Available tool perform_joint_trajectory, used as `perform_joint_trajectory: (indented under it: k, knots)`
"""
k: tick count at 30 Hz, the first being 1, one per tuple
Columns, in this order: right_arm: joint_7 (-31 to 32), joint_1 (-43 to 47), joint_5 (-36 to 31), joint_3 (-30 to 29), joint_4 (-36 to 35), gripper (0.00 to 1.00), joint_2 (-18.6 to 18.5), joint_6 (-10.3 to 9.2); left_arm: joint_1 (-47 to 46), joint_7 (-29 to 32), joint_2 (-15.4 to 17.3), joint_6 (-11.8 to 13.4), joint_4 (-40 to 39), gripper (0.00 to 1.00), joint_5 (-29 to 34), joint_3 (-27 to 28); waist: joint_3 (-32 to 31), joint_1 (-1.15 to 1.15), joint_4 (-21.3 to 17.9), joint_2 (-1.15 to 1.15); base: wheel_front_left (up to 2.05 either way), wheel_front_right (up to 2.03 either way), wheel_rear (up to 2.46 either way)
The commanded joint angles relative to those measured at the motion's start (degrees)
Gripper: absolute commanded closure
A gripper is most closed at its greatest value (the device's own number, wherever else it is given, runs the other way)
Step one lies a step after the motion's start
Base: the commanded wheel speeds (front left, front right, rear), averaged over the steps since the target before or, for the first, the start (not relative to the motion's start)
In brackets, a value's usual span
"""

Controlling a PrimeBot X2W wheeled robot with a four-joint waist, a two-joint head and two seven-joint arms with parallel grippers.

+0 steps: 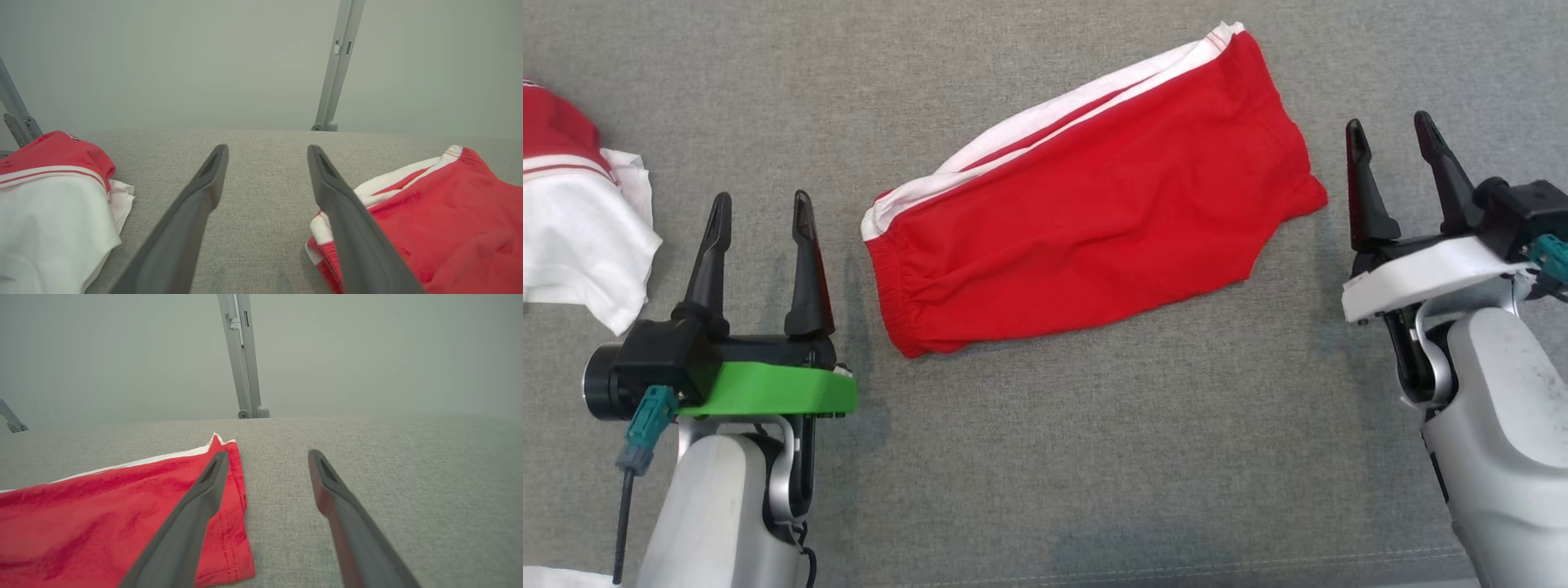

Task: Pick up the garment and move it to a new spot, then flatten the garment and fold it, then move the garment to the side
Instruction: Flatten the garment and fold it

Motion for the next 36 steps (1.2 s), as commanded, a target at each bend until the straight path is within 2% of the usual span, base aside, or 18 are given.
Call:
perform_joint_trajectory:
  k: [1,8,14,15,16,17,21,27,36]
  knots:
    - [0.40,-2.01,0.65,1.09,2.28,0.00,-0.48,-0.08,-0.86,-0.17,-0.26,-0.02,-0.23,0.00,0.06,-0.02,1.78,0.00,1.67,0.00,0.00,0.00,0.00]
    - [0.85,-8.95,2.68,5.59,14.63,0.00,-1.78,-0.08,-1.61,-0.17,-1.85,-0.92,0.27,0.00,0.50,-1.00,4.20,0.00,5.05,0.00,0.00,0.00,0.00]
    - [2.66,-11.04,5.06,8.07,23.07,0.00,-0.98,-0.08,-1.90,-0.17,-2.47,-1.02,0.81,0.00,1.11,-1.19,4.68,0.00,5.74,0.00,0.00,0.00,0.00]
    - [2.78,-11.27,5.53,8.65,24.11,0.50,-0.88,-0.07,-1.97,-0.17,-2.56,-1.03,0.86,0.00,1.19,-1.14,4.62,0.00,5.71,0.00,0.00,0.00,0.00]
    - [2.79,-11.24,6.30,9.20,25.04,0.95,-0.61,-0.05,-2.08,-0.17,-2.60,-1.03,0.89,0.00,1.40,-1.10,4.53,0.00,5.61,0.00,0.00,0.00,0.00]
    - [2.68,-11.08,6.91,9.79,25.65,1.00,-0.30,-0.04,-2.13,-0.17,-2.68,-1.05,0.92,0.00,1.53,-1.04,4.34,0.00,5.42,0.00,0.00,0.00,0.00]
    - [1.60,-9.51,9.20,10.79,26.49,1.00,-0.20,-0.08,-1.92,-0.17,-2.76,-1.32,1.03,0.00,1.91,-0.61,3.41,0.00,4.30,0.00,0.00,0.00,0.00]
    - [0.24,-3.85,10.95,9.37,22.84,1.00,0.22,-0.11,-1.02,-0.17,-2.50,-1.45,1.08,0.00,2.35,-0.18,1.70,0.00,1.68,0.00,0.00,0.00,0.00]
    - [-0.07,8.82,7.07,-3.78,7.95,1.00,3.47,-0.14,0.46,-0.17,-1.35,-0.87,0.56,0.00,2.64,0.56,0.34,0.00,-2.36,0.00,0.00,0.00,0.00]
